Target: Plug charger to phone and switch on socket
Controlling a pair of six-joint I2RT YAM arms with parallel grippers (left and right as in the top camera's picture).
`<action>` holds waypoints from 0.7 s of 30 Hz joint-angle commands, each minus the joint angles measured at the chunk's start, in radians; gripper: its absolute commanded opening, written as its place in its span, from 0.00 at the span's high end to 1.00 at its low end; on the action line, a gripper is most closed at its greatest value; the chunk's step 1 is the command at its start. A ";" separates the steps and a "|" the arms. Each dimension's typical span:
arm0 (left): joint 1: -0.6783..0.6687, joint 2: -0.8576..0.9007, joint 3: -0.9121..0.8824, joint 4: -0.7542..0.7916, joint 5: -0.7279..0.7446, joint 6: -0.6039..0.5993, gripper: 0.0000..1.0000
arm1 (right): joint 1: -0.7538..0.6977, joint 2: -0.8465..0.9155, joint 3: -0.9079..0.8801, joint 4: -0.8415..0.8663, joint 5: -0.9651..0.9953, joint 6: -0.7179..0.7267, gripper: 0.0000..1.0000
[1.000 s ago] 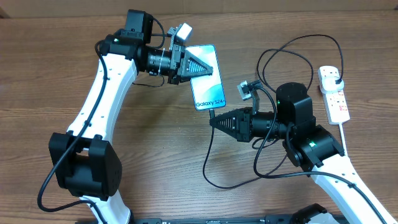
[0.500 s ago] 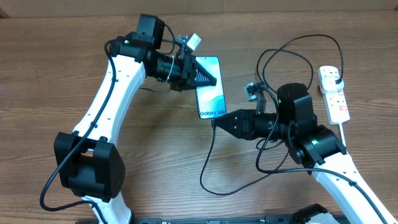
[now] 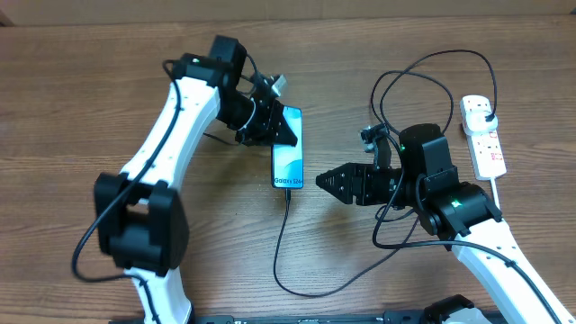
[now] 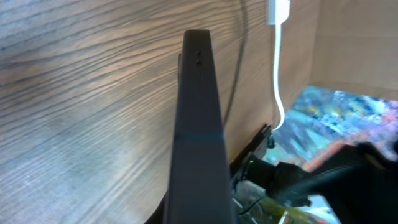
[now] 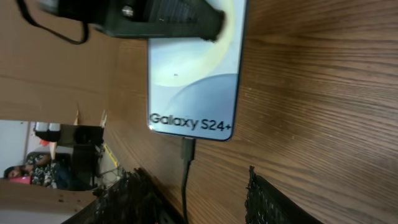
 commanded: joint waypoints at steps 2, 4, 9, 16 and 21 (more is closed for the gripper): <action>0.021 0.105 0.000 -0.001 -0.002 0.045 0.96 | -0.004 0.000 0.032 -0.014 0.037 -0.014 0.45; 0.028 0.140 0.000 0.002 -0.002 0.045 0.96 | -0.004 0.000 0.032 -0.022 0.041 -0.014 0.45; 0.043 0.214 0.000 0.006 -0.003 0.053 0.96 | -0.004 0.000 0.032 -0.036 0.060 -0.014 0.44; 0.067 0.268 0.000 0.032 -0.003 0.052 0.96 | -0.004 0.000 0.032 -0.037 0.060 -0.014 0.44; 0.082 0.296 0.000 0.036 -0.004 0.052 0.96 | -0.004 0.003 0.032 -0.039 0.060 -0.039 0.44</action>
